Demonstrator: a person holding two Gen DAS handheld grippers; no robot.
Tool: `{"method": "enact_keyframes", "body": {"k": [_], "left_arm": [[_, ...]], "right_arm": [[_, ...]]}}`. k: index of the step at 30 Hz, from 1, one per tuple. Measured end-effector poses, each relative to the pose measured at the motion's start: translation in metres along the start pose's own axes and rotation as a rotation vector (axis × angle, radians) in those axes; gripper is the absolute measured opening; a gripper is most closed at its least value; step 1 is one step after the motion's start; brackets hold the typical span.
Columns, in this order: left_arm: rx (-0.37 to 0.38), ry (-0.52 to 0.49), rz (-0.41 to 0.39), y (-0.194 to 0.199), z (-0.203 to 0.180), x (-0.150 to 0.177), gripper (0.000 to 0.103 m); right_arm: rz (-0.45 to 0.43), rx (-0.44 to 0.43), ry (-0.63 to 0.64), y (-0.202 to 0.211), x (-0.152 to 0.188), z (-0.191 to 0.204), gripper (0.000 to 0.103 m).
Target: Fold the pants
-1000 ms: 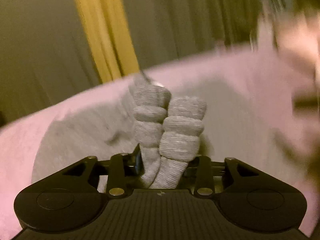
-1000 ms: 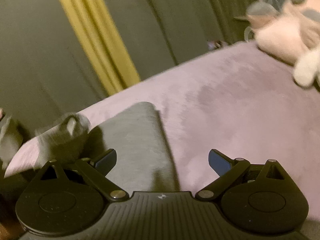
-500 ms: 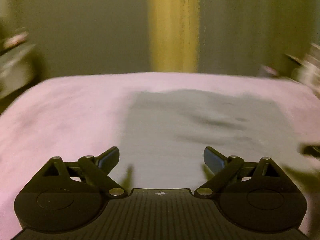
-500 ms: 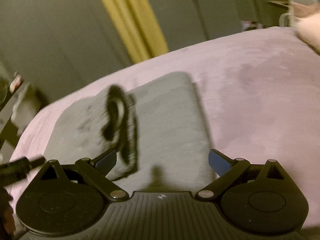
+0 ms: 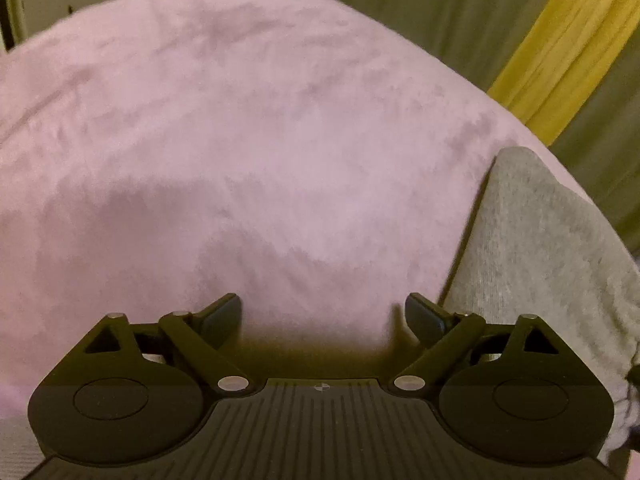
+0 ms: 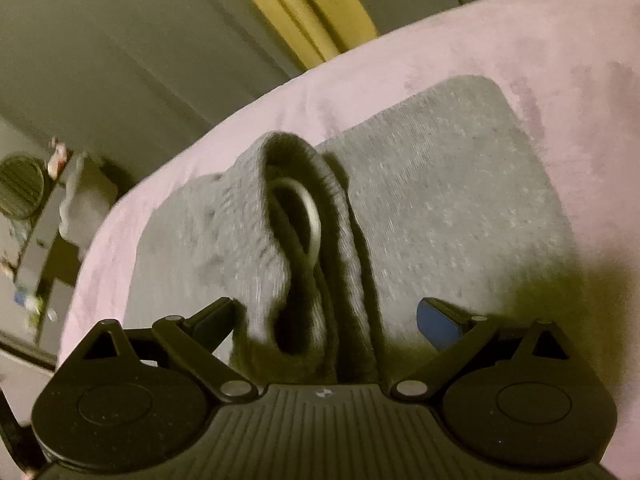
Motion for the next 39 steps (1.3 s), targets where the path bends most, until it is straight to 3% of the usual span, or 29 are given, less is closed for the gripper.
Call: {"method": "enact_keyframes", "body": {"k": [2,4,7,10,14,17,19,21,23,27,34,39], "left_arm": [[0.012,0.015,0.005,-0.002,0.002,0.002,0.094],[0.015,0.025,0.015,-0.004,0.002,0.001,0.094],[0.026,0.046,0.020,-0.009,0.002,0.001,0.094],[0.034,0.062,0.012,-0.004,0.003,0.003,0.095],[0.025,0.068,0.006,-0.007,0.001,0.003,0.095],[0.029,0.080,0.002,-0.008,0.001,0.002,0.095],[0.031,0.088,0.000,-0.007,0.003,0.002,0.095],[0.032,0.091,-0.002,-0.006,0.003,0.003,0.095],[0.028,0.091,-0.003,-0.006,0.003,0.003,0.095],[0.024,0.100,-0.006,-0.004,0.005,0.003,0.095],[0.022,0.101,-0.006,-0.003,0.006,0.002,0.095],[0.024,0.102,-0.007,-0.003,0.006,0.003,0.095]], "right_arm": [[0.007,-0.020,0.005,-0.007,-0.002,0.006,0.096],[0.019,-0.036,0.028,-0.012,-0.002,0.014,0.073],[0.032,-0.085,-0.021,-0.016,-0.004,0.016,0.062],[0.044,-0.141,-0.095,-0.019,-0.003,0.006,0.063],[0.057,-0.178,-0.089,-0.025,-0.004,0.014,0.084],[0.077,-0.153,-0.079,-0.031,-0.006,0.022,0.087],[0.080,-0.155,-0.080,-0.030,-0.007,0.023,0.082],[0.074,-0.152,-0.092,-0.023,-0.008,0.016,0.049],[0.070,-0.177,-0.126,-0.017,-0.006,0.012,0.045],[0.020,-0.189,-0.060,0.002,-0.009,0.035,0.040],[-0.107,-0.388,-0.014,0.063,-0.035,0.085,0.039],[-0.181,-0.404,-0.092,0.094,-0.037,0.058,0.039]]}}
Point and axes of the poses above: each gripper's, at about its wrist camera, not at the fingertips, and y roughly against the way its jaws point, z to its left, x to its underside, the point moved 8 cm from there along -y, roughly the way its jaws point, and after that the axes turned 2 degrees about x, right-handed, at the moved point
